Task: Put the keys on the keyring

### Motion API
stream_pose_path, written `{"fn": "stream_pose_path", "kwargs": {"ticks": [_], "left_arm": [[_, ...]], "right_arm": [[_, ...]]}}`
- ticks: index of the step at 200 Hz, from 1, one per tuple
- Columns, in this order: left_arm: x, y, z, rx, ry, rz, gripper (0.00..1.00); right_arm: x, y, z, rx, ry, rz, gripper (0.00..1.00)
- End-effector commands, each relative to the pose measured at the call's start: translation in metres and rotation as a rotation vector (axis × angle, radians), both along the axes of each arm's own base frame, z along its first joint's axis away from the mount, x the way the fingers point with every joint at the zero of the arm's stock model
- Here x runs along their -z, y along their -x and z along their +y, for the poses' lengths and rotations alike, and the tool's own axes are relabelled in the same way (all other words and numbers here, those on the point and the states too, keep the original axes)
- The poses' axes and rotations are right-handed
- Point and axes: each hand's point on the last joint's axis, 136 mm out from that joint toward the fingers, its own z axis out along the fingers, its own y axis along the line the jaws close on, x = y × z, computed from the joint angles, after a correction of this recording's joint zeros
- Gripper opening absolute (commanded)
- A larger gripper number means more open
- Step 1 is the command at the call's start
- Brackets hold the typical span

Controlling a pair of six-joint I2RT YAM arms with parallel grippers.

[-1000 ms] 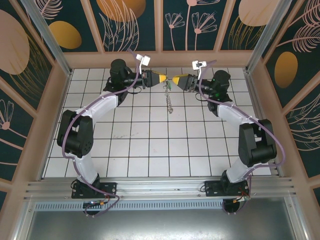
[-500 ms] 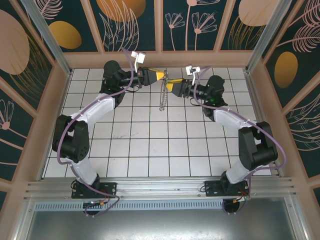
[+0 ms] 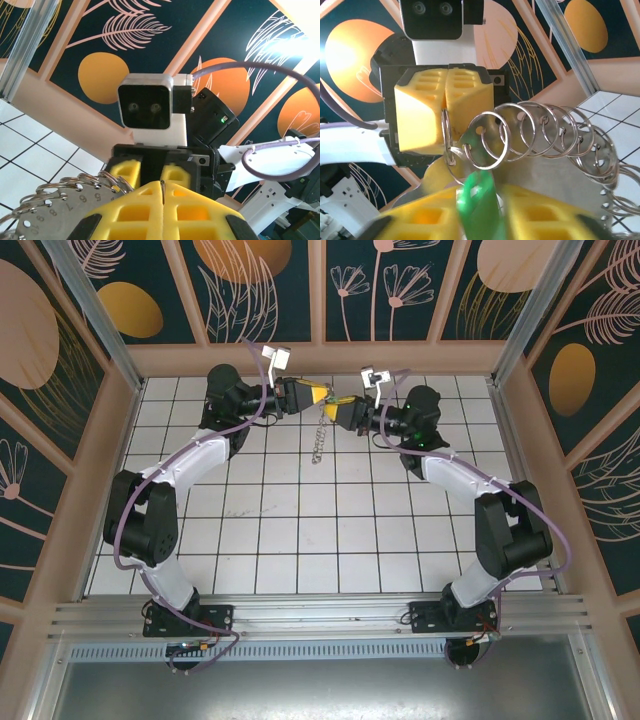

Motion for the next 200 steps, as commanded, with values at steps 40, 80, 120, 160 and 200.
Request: {"fn": "stream_pose_path", "kwargs": {"ticks": [40, 80, 120, 160, 200], "left_arm": [[-0.045, 0.014, 0.008, -0.035, 0.079, -0.096, 0.00], [-0.052, 0.013, 0.010, -0.046, 0.112, -0.097, 0.00], [-0.049, 0.011, 0.010, -0.049, 0.126, -0.080, 0.00], [-0.049, 0.010, 0.011, -0.056, 0.137, -0.073, 0.00], [-0.049, 0.001, 0.014, -0.110, 0.177, -0.030, 0.00]], "right_arm": [[-0.001, 0.010, 0.004, -0.033, 0.028, -0.027, 0.00], [0.002, 0.016, 0.009, -0.056, 0.039, -0.021, 0.00], [0.004, 0.021, 0.024, -0.100, 0.047, -0.021, 0.00], [0.007, 0.015, 0.030, -0.104, 0.058, -0.009, 0.00], [0.014, 0.010, 0.016, -0.025, 0.082, 0.021, 0.40]]}}
